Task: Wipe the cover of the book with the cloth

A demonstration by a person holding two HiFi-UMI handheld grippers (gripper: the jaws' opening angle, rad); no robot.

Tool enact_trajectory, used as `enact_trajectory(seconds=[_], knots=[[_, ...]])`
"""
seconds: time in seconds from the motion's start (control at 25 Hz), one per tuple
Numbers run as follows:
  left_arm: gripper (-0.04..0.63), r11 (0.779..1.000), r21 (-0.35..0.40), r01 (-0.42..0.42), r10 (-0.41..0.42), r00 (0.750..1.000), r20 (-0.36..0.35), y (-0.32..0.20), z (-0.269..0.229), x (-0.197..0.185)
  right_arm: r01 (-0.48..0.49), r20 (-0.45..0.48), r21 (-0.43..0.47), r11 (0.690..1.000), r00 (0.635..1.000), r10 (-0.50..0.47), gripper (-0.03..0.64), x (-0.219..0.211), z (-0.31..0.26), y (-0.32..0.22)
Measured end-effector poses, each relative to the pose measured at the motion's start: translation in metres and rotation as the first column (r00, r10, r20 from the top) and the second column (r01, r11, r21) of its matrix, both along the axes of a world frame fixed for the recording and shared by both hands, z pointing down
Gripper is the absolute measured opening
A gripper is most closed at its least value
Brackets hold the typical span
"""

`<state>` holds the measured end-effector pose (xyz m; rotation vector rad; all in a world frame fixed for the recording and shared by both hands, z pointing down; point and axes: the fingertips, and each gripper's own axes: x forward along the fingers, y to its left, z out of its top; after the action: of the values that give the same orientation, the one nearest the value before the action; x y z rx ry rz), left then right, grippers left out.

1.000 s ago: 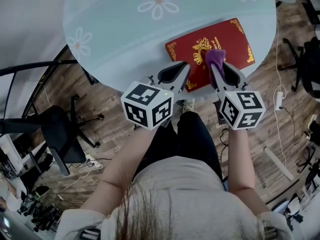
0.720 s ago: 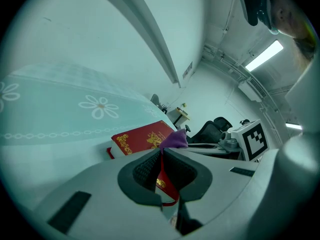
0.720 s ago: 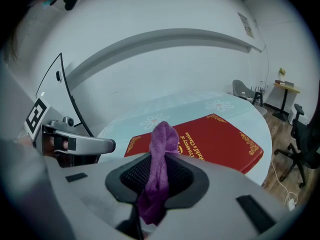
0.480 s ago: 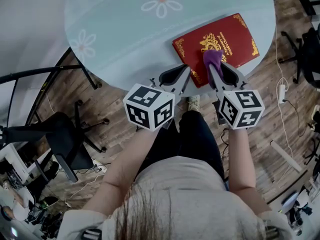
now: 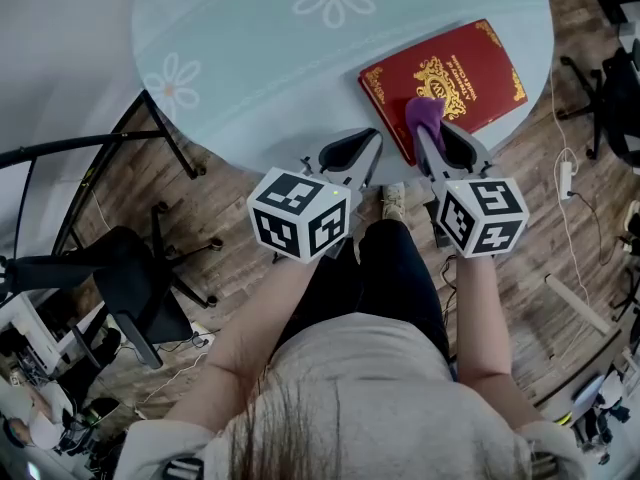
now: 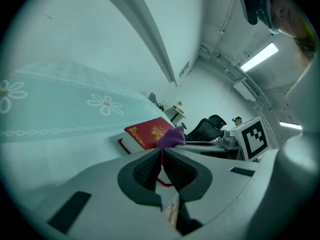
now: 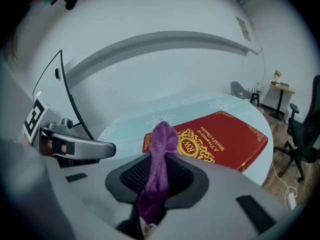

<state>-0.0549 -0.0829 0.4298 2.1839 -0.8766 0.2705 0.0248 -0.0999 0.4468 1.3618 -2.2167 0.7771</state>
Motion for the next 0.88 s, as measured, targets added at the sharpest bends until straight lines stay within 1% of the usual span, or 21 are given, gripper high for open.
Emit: enact_trajectory(seconds=[0.2, 0.72, 0.88], knots=[[0.032, 1.000, 0.003, -0.013, 0.013, 1.000, 0.001, 0.006, 0.000, -0.008, 0.005, -0.008, 0.005, 1.000, 1.000, -0.005, 0.092, -0.012, -0.002, 0.005], [0.032, 1.000, 0.009, -0.007, 0.007, 1.000, -0.002, 0.011, 0.000, -0.021, 0.049, -0.022, 0.003, 0.999, 0.999, -0.049, 0.092, -0.033, -0.001, 0.013], [0.032, 1.000, -0.002, -0.003, 0.003, 1.000, -0.009, 0.011, 0.003, -0.025, 0.053, -0.017, 0.004, 0.999, 0.998, -0.053, 0.092, -0.037, -0.002, 0.014]])
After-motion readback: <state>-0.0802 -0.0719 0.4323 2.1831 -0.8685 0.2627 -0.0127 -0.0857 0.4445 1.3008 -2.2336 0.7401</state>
